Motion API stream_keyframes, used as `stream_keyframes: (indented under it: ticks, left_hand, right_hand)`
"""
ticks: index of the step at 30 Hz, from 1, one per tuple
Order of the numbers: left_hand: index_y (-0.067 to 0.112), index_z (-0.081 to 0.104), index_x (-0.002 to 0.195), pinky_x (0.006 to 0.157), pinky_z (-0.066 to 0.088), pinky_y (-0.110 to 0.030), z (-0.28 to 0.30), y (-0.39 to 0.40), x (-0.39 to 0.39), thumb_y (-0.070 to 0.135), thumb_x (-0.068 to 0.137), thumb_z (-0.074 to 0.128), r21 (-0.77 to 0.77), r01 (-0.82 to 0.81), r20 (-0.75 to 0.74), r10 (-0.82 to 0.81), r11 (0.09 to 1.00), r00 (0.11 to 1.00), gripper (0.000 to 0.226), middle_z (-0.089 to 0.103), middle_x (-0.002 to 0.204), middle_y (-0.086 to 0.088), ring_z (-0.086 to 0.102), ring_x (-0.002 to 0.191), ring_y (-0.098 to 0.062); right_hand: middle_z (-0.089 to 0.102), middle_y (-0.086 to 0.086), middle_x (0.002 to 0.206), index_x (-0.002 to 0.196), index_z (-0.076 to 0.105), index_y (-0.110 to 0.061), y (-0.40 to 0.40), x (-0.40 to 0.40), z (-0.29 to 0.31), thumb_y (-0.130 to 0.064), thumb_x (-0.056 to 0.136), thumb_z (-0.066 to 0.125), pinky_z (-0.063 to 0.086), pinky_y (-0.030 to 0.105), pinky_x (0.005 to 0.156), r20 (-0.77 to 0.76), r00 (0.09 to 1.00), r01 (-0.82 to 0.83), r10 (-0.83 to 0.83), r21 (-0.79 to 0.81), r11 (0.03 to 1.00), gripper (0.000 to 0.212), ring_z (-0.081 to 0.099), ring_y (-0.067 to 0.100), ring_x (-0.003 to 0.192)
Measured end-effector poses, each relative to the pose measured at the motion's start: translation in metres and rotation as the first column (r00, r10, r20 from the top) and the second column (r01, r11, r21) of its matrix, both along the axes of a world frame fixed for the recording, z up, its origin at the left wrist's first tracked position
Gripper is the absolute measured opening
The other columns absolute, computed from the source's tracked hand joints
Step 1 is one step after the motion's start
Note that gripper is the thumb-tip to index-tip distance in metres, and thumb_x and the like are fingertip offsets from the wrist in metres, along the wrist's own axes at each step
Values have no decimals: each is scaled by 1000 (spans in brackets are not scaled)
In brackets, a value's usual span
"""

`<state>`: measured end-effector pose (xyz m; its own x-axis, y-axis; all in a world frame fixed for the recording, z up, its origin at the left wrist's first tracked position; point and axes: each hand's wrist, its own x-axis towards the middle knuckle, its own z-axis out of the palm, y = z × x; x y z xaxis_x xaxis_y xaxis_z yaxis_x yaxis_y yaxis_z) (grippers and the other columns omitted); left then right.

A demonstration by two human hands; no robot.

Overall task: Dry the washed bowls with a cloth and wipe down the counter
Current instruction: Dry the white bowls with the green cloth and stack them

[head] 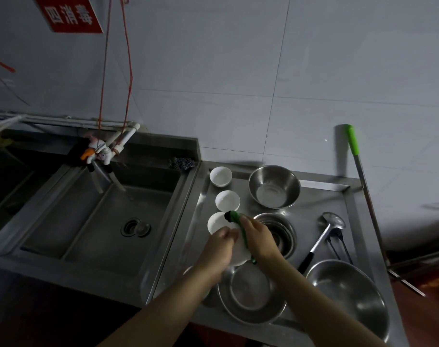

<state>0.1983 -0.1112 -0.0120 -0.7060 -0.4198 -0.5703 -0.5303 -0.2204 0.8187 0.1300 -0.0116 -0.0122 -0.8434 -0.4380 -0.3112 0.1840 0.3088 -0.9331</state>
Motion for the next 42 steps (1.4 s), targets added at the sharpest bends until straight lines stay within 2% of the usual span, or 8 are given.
stream_keyframes:
  ticks: [4, 10, 13, 18, 27, 30, 38, 42]
  left_hand:
    - [7, 67, 118, 102, 51, -48, -11, 4, -1, 34, 95, 57, 457, -376, 20, 413, 806, 910, 37, 71, 115, -21, 67, 110, -35]
    - [-3, 56, 134, 105, 46, -43, -7, -7, 12, 24, 106, 38, 742, -361, 7, 532, 565, 847, 43, 61, 132, -26, 58, 124, -37]
    - [-2, 57, 133, 85, 58, -43, -13, -14, 19, 27, 106, 34, 800, -282, -18, 490, 530, 871, 46, 65, 126, -25, 67, 108, -35]
    - [-3, 59, 128, 72, 61, -47, -16, -31, 30, 33, 106, 38, 794, -201, -71, 415, 574, 907, 46, 67, 122, -26, 72, 99, -37]
    - [12, 67, 110, 85, 55, -43, -48, -80, 72, 22, 92, 69, -50, 158, -32, -160, 986, 987, 20, 73, 107, -14, 69, 101, -31]
    - [18, 63, 103, 66, 50, -28, -62, -89, 80, 26, 93, 65, -349, 386, 190, -339, 854, 921, 13, 71, 100, -2, 67, 90, -18]
    - [26, 45, 145, 90, 50, -38, -150, -76, 108, 25, 101, 50, -578, 675, 492, -465, 459, 736, 45, 62, 130, -8, 59, 119, -30]
    - [20, 61, 123, 80, 57, -35, -188, -71, 119, 17, 96, 57, -692, 654, 487, -473, 305, 735, 28, 70, 108, -4, 68, 99, -23]
  right_hand:
    - [64, -5, 126, 122, 70, -29, -8, 19, -34, -40, 99, 48, 46, 44, 101, -661, 747, 58, 62, 158, 986, 33, 57, 17, 118]
    - [49, 11, 148, 135, 63, -20, 12, 34, -54, -38, 97, 65, 36, 57, 110, -919, 359, -20, 162, 166, 986, 42, 38, 34, 142]
    - [40, 16, 154, 143, 51, -19, 23, 32, -63, -34, 97, 64, 36, 59, 110, -906, 398, -102, 143, 111, 989, 50, 32, 38, 145]
    - [36, 1, 157, 146, 45, -24, 27, 44, -62, -28, 100, 57, 34, 36, 117, -678, 735, -100, 25, -72, 992, 48, 35, 20, 146]
    - [43, -33, 126, 132, 48, -43, 41, 39, -66, -14, 97, 63, 36, 0, 92, -478, 857, -121, 193, 177, 977, 48, 42, -23, 116]
    - [45, -23, 125, 137, 55, -29, 41, 41, -74, -15, 96, 65, 30, -5, 90, -480, 841, -139, 250, 255, 957, 45, 35, -30, 113]
    - [53, -10, 130, 136, 60, -20, 38, 58, -107, -22, 95, 66, 31, -4, 91, -389, 869, -181, 304, 323, 929, 41, 49, -2, 112]
    - [54, -11, 127, 134, 62, -22, 36, 66, -122, -24, 97, 64, 34, -1, 91, -318, 912, -156, 260, 318, 935, 37, 51, -11, 106]
